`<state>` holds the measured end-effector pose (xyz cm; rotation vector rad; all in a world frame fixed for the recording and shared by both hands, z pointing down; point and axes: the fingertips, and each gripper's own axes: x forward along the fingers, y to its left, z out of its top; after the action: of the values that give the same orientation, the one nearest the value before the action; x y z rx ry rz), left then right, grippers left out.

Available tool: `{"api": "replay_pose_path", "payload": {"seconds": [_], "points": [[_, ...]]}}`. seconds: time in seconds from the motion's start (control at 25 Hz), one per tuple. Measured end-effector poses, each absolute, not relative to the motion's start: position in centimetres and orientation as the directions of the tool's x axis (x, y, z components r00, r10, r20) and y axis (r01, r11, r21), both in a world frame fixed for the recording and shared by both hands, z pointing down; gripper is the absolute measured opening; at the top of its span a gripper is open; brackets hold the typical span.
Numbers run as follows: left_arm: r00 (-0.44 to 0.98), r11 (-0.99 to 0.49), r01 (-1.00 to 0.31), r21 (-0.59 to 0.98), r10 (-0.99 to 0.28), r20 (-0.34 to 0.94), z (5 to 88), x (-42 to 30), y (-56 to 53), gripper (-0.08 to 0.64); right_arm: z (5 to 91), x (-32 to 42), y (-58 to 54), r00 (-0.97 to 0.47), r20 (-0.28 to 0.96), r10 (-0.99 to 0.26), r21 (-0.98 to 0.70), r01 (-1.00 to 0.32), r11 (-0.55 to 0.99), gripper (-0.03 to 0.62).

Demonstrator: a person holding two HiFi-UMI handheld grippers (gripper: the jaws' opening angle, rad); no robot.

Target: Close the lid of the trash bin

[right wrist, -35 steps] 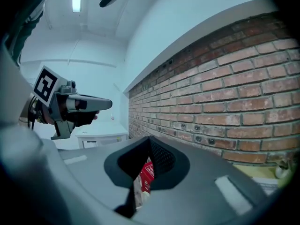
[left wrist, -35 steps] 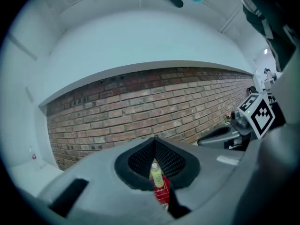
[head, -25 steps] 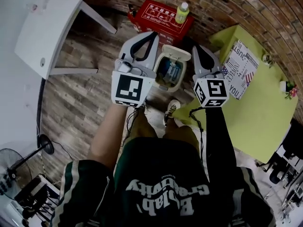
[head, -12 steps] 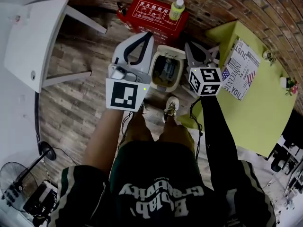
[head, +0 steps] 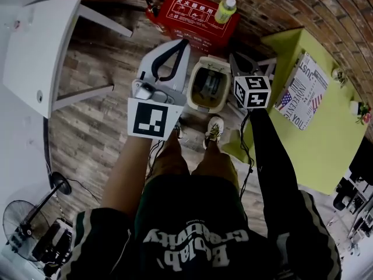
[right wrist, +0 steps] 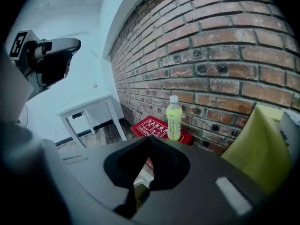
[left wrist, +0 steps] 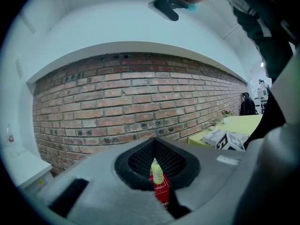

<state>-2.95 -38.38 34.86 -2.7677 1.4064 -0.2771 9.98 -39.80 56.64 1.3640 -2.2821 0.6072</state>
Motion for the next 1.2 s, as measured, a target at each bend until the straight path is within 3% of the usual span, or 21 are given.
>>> {"api": "replay_pose_path", "payload": {"seconds": [0.48, 1.2], "points": [[0.566, -0.594, -0.8, -0.085, -0.795, 0.22, 38.2, -5.2, -39.8, 0.006, 65.1, 9.0, -40.4, -0.408, 0.672, -0.618, -0.193, -0.902, 0.386, 0.011], [0.571, -0.596, -0.802, -0.045, -0.786, 0.238, 40.0, -5.4, -39.4, 0.006, 69.8, 9.6, -39.2, -0.381, 0.782, -0.492, -0.249, -0.916, 0.314, 0.011]]}}
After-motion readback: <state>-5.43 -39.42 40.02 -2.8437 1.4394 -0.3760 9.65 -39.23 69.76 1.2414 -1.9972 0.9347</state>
